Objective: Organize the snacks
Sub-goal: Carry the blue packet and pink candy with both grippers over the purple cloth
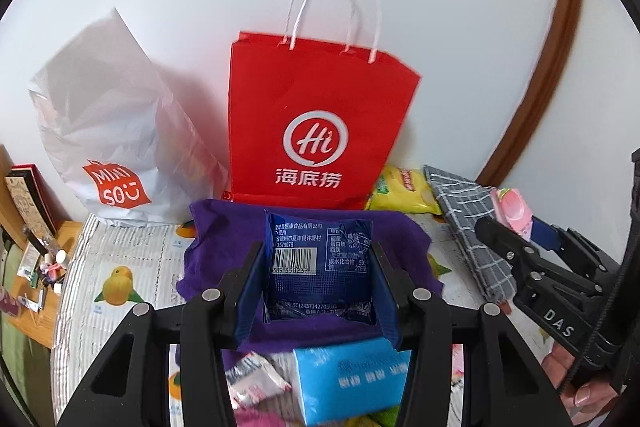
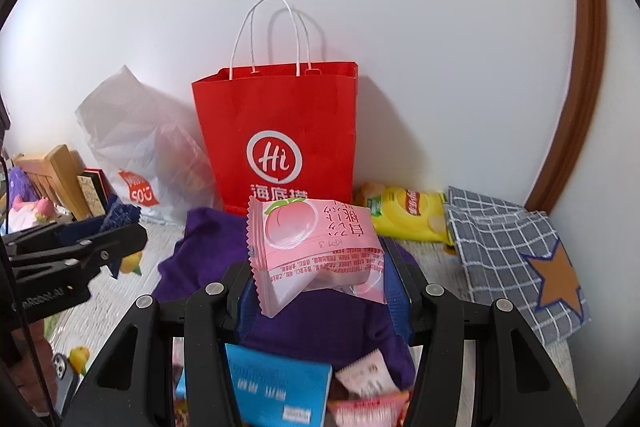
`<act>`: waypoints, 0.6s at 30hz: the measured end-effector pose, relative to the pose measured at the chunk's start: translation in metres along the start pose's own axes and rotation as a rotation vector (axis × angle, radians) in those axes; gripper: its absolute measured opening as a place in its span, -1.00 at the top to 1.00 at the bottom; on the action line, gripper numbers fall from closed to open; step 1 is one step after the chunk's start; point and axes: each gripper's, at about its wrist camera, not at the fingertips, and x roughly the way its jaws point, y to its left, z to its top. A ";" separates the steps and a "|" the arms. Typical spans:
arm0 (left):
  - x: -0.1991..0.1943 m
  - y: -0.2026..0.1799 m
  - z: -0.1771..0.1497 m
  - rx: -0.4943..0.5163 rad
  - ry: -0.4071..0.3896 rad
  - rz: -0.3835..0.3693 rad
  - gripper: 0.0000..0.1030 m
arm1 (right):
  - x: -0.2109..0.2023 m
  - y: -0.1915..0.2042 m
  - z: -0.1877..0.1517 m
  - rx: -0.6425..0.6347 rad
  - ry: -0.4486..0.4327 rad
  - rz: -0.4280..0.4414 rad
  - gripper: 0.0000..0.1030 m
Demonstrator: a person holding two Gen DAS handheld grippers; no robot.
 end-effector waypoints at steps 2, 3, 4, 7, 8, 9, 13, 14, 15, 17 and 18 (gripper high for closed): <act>0.014 0.005 0.007 -0.008 0.023 0.007 0.08 | 0.012 0.001 0.005 -0.037 -0.003 -0.007 -0.03; 0.019 0.007 0.011 -0.017 0.026 0.013 0.08 | 0.017 0.000 0.008 -0.046 -0.005 -0.017 -0.03; 0.023 0.010 0.016 -0.024 0.026 0.019 0.08 | 0.023 -0.003 0.012 -0.045 -0.005 -0.028 -0.03; 0.036 0.015 0.029 -0.018 0.026 0.027 0.08 | 0.038 -0.016 0.022 -0.027 -0.003 -0.025 -0.03; 0.040 0.016 0.032 -0.013 0.024 0.033 0.08 | 0.043 -0.018 0.024 -0.025 -0.003 -0.028 -0.03; 0.045 0.017 0.034 -0.010 0.024 0.035 0.08 | 0.048 -0.021 0.025 -0.021 -0.004 -0.029 -0.03; 0.071 0.031 0.036 -0.023 0.037 0.040 0.08 | 0.080 -0.032 0.017 -0.001 0.032 0.011 -0.03; 0.080 0.038 0.035 -0.027 0.044 0.044 0.08 | 0.090 -0.034 0.011 -0.001 0.054 0.016 -0.03; 0.089 0.044 0.032 -0.029 0.060 0.044 0.08 | 0.098 -0.037 0.007 -0.001 0.077 0.013 -0.03; 0.107 0.056 0.031 -0.050 0.108 0.059 0.09 | 0.118 -0.040 -0.002 -0.013 0.134 -0.007 -0.03; 0.114 0.061 0.030 -0.059 0.128 0.070 0.08 | 0.123 -0.042 -0.003 -0.012 0.139 -0.011 -0.03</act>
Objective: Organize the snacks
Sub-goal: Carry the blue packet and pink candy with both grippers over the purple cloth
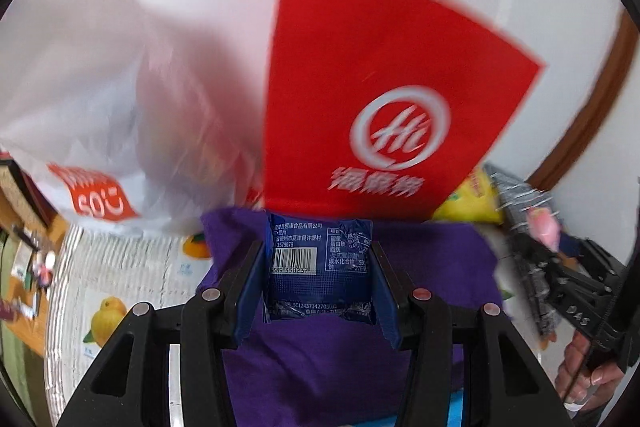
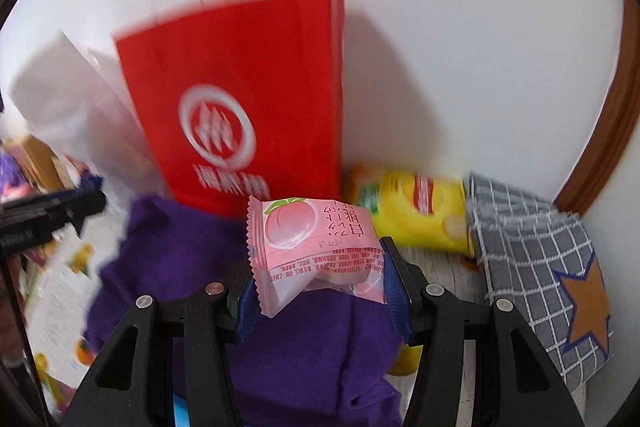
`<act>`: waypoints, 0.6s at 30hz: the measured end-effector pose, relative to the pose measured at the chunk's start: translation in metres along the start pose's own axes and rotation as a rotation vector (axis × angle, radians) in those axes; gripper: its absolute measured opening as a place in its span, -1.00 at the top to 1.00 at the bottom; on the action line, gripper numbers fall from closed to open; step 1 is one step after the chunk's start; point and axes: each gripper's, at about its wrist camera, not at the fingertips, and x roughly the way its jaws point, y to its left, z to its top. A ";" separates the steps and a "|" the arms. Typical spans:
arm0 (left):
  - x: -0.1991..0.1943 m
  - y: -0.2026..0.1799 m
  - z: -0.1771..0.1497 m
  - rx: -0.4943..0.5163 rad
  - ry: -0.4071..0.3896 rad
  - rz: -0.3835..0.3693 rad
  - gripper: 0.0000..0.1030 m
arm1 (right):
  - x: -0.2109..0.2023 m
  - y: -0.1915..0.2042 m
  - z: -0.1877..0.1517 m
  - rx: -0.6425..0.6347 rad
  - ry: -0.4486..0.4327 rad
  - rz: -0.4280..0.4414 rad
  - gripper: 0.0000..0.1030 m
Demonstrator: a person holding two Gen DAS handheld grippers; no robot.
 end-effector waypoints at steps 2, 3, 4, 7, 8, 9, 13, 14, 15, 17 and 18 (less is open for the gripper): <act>0.008 0.010 -0.001 -0.023 0.009 0.021 0.08 | 0.011 -0.003 -0.002 0.000 0.015 0.007 -0.03; 0.011 0.014 -0.001 -0.030 0.015 0.032 0.08 | 0.014 -0.004 -0.004 0.000 0.020 0.012 -0.03; 0.014 0.017 -0.001 -0.034 0.021 0.041 0.09 | 0.019 -0.005 -0.006 -0.002 0.029 0.018 -0.03; 0.019 0.024 -0.001 -0.044 0.019 0.071 0.08 | 0.039 -0.007 -0.012 0.004 0.078 0.029 -0.03; 0.021 0.027 -0.001 -0.049 0.026 0.073 0.08 | 0.045 -0.007 -0.013 0.011 0.098 0.042 -0.03; 0.025 0.030 -0.001 -0.052 0.033 0.071 0.08 | 0.049 -0.007 -0.015 0.013 0.111 0.048 -0.03; 0.038 0.031 -0.003 -0.058 0.072 0.074 0.08 | 0.062 -0.001 -0.021 -0.002 0.147 0.045 -0.03; 0.040 0.029 -0.003 -0.056 0.082 0.071 0.08 | 0.065 0.000 -0.022 -0.005 0.157 0.048 -0.03; 0.043 0.027 -0.005 -0.052 0.097 0.068 0.08 | 0.067 0.001 -0.023 -0.009 0.166 0.047 -0.03; 0.050 0.024 -0.007 -0.045 0.124 0.072 0.08 | 0.073 0.002 -0.026 -0.020 0.184 0.043 -0.04; 0.053 0.022 -0.008 -0.042 0.133 0.077 0.08 | 0.076 0.003 -0.027 -0.024 0.196 0.043 -0.04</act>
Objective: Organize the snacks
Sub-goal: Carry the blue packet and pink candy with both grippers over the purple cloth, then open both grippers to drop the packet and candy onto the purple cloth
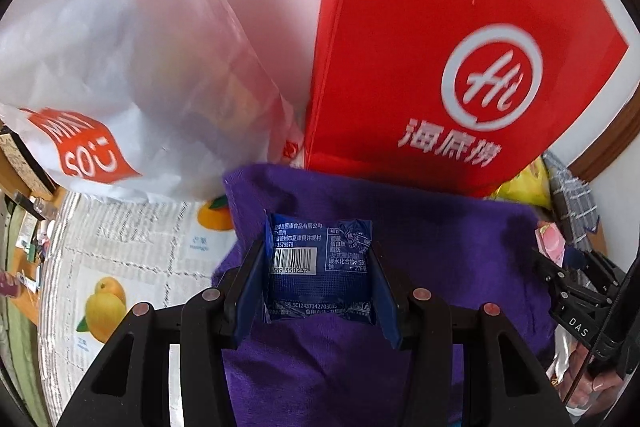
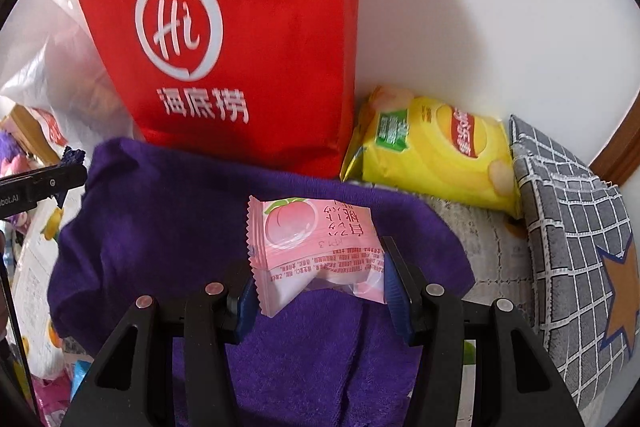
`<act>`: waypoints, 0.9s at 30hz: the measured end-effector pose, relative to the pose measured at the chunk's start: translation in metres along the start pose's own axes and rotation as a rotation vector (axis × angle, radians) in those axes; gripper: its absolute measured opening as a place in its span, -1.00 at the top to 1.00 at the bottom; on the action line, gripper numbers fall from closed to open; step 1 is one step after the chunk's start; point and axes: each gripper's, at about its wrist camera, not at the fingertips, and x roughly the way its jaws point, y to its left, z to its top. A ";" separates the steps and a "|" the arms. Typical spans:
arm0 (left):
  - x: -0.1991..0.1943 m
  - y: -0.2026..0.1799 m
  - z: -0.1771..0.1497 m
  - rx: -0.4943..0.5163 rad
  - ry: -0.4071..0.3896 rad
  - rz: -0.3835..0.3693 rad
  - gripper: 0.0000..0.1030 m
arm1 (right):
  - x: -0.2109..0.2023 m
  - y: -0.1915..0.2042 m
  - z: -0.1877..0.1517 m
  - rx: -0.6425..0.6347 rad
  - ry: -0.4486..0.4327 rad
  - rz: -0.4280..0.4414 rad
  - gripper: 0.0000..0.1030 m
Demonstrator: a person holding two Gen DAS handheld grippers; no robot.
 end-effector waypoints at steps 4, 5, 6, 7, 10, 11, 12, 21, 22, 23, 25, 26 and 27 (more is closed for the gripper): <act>0.013 -0.008 -0.004 0.025 0.048 0.018 0.08 | 0.010 0.000 -0.003 0.000 0.034 -0.008 -0.04; 0.014 -0.009 -0.005 0.028 0.053 0.019 0.08 | 0.013 0.000 -0.003 -0.002 0.044 -0.010 -0.04; 0.015 -0.010 -0.006 0.032 0.056 0.019 0.08 | 0.015 0.000 -0.004 -0.002 0.052 -0.011 -0.04; 0.016 -0.010 -0.006 0.036 0.059 0.020 0.08 | 0.018 0.001 -0.005 -0.001 0.062 -0.012 -0.04; 0.017 -0.013 -0.008 0.048 0.069 0.023 0.08 | 0.022 0.003 -0.007 -0.004 0.076 -0.003 -0.04; 0.018 -0.014 -0.009 0.053 0.076 0.029 0.08 | 0.024 0.003 -0.007 -0.005 0.078 -0.003 -0.04; 0.019 -0.014 -0.009 0.056 0.082 0.035 0.08 | 0.024 0.004 -0.007 -0.008 0.082 -0.004 -0.04; 0.025 -0.015 -0.012 0.069 0.114 0.043 0.08 | 0.032 0.009 -0.008 -0.027 0.111 -0.024 -0.04; 0.026 -0.015 -0.013 0.071 0.116 0.041 0.07 | 0.033 0.008 -0.007 -0.027 0.115 -0.024 -0.04; 0.026 -0.015 -0.013 0.076 0.118 0.038 0.07 | 0.034 0.008 -0.006 -0.027 0.116 -0.026 -0.04; 0.031 -0.020 -0.013 0.081 0.119 0.039 0.06 | 0.035 0.009 -0.007 -0.028 0.122 -0.027 -0.04; 0.032 -0.021 -0.013 0.084 0.121 0.040 0.06 | 0.035 0.010 -0.006 -0.030 0.124 -0.029 -0.04; 0.033 -0.022 -0.014 0.085 0.124 0.039 0.06 | 0.036 0.011 -0.004 -0.031 0.124 -0.028 -0.04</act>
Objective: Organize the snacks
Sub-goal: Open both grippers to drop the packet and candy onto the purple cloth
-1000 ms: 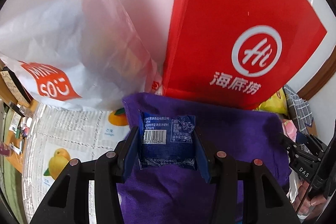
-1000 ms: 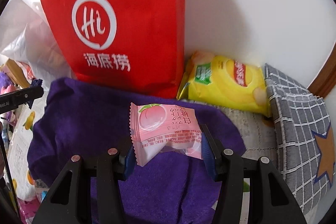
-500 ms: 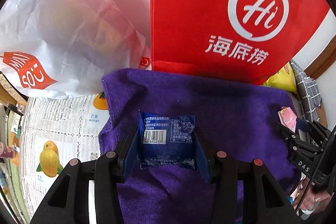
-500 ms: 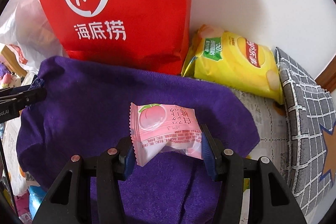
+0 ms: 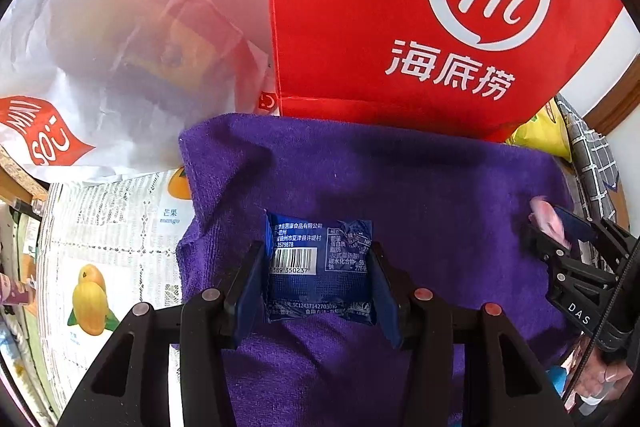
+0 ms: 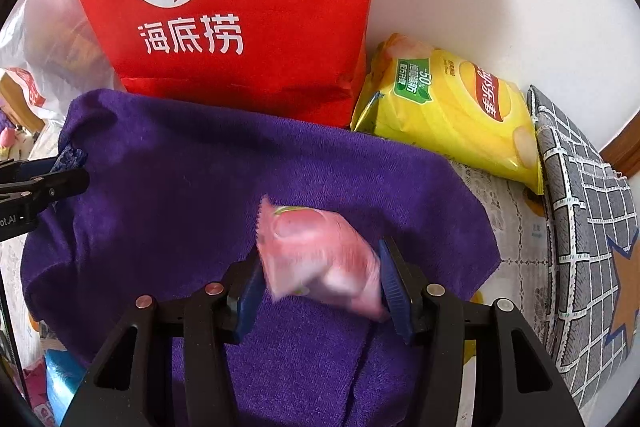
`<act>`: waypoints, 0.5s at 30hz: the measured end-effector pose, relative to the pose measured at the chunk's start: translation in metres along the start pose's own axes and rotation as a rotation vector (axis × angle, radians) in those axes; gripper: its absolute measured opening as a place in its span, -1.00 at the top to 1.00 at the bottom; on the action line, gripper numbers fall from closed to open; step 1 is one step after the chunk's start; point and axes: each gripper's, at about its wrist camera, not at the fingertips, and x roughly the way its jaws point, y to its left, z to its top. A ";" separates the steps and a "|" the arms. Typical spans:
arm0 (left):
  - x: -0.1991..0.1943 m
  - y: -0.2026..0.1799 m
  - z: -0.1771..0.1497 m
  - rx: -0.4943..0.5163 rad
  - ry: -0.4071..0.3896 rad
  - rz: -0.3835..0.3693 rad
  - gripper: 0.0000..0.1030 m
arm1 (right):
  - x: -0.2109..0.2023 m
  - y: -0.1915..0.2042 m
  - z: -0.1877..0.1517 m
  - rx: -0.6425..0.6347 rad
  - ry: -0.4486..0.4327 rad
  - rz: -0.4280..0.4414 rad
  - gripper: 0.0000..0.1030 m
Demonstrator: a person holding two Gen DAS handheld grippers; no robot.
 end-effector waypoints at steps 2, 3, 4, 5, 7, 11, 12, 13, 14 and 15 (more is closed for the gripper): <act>0.004 -0.003 0.001 0.000 0.002 0.001 0.06 | -0.001 0.002 0.001 -0.002 -0.003 0.001 -0.04; 0.004 -0.004 0.001 0.000 0.001 0.001 0.05 | -0.003 0.004 0.002 -0.004 -0.004 0.000 -0.04; 0.004 -0.004 0.001 0.001 0.001 -0.001 0.05 | -0.003 0.004 0.002 -0.006 -0.005 0.000 -0.04; 0.004 -0.004 0.001 0.001 0.002 -0.003 0.04 | -0.004 0.005 0.002 -0.010 -0.006 0.000 -0.04; 0.005 -0.007 0.001 0.000 0.004 -0.006 0.03 | -0.006 0.003 0.001 -0.012 -0.006 -0.001 -0.04; 0.005 -0.010 0.003 0.013 -0.010 -0.011 -0.08 | -0.014 0.003 0.002 -0.004 -0.004 -0.007 -0.18; 0.003 -0.012 0.003 0.021 -0.013 -0.011 -0.09 | -0.017 0.003 0.002 0.000 -0.009 -0.011 -0.23; 0.000 -0.016 0.002 0.032 -0.019 -0.012 -0.15 | -0.020 0.002 0.003 0.003 -0.012 -0.013 -0.30; -0.003 -0.019 0.002 0.044 -0.028 -0.015 -0.23 | -0.025 0.003 0.004 0.003 -0.017 -0.017 -0.33; -0.006 -0.022 0.002 0.052 -0.041 -0.018 -0.26 | -0.031 0.004 0.005 0.004 -0.027 -0.020 -0.35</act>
